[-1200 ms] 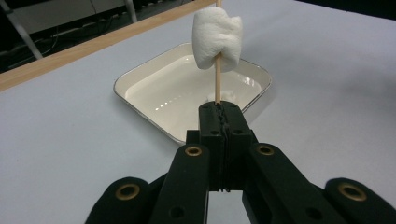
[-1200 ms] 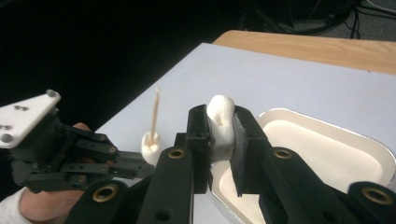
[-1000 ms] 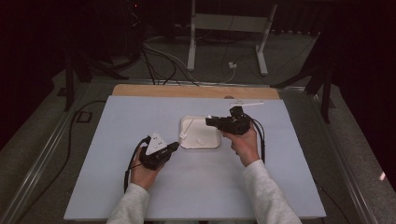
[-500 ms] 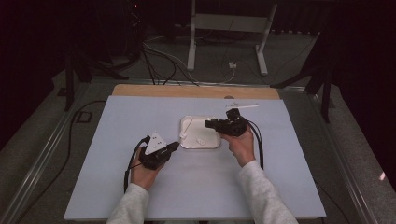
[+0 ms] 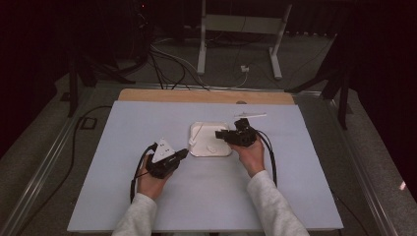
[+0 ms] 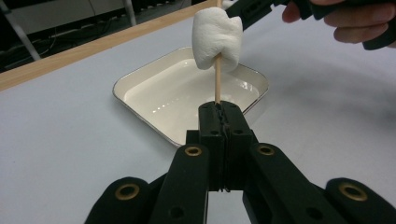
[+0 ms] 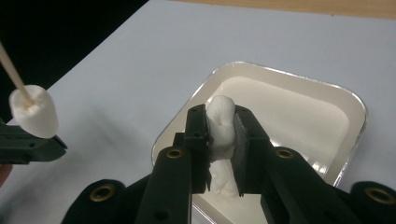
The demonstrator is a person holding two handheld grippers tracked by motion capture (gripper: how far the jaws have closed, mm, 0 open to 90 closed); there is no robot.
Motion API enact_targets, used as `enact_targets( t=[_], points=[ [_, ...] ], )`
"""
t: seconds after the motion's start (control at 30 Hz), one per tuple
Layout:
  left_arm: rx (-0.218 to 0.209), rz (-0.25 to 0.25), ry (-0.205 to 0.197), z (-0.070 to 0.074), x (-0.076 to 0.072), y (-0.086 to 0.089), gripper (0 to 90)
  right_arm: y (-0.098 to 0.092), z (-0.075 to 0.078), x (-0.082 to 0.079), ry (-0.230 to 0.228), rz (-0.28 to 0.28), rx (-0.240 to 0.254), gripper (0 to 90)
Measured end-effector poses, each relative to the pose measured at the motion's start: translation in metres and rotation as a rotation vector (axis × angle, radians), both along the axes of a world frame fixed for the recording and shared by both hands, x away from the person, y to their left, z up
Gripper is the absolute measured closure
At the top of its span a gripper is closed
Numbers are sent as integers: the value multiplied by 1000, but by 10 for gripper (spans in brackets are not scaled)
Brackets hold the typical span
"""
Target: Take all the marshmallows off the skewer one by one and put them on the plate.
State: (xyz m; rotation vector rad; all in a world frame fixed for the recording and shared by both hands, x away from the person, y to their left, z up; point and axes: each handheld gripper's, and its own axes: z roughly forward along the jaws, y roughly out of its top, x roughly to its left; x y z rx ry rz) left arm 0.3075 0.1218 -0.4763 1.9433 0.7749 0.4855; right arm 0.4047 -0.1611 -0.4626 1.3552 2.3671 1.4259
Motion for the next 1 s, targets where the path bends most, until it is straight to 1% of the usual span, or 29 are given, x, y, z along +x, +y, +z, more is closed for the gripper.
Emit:
enact_targets(
  t=[0.33, 0.43, 0.5, 0.6, 0.87, 0.9, 0.93, 1.0],
  points=[
    [0, 0, -1, 0, 0, 0, 900, 3, -18, 2, 33, -13, -66, 778],
    [-3, 1, -2, 0, 0, 0, 900, 4, -21, 1, 35, -14, -99, 777],
    [-4, 3, 0, 0, 0, 0, 900, 5, -23, 1, 35, -13, -107, 776],
    [-6, 4, 1, 0, 0, 1, 900, 6, -27, 0, 49, -14, -128, 776],
    [-9, 5, 1, 0, 0, 1, 900, 9, -37, -2, 81, -10, -151, 772],
    [-9, 5, 1, 0, 0, 1, 900, 10, -38, -2, 85, -8, -154, 763],
    [-8, 4, 2, 0, 0, 1, 900, 10, -39, -2, 89, -10, -154, 721],
    [-8, 5, 2, 0, 0, 1, 900, 10, -40, -3, 98, -16, -152, 597]
  ],
)
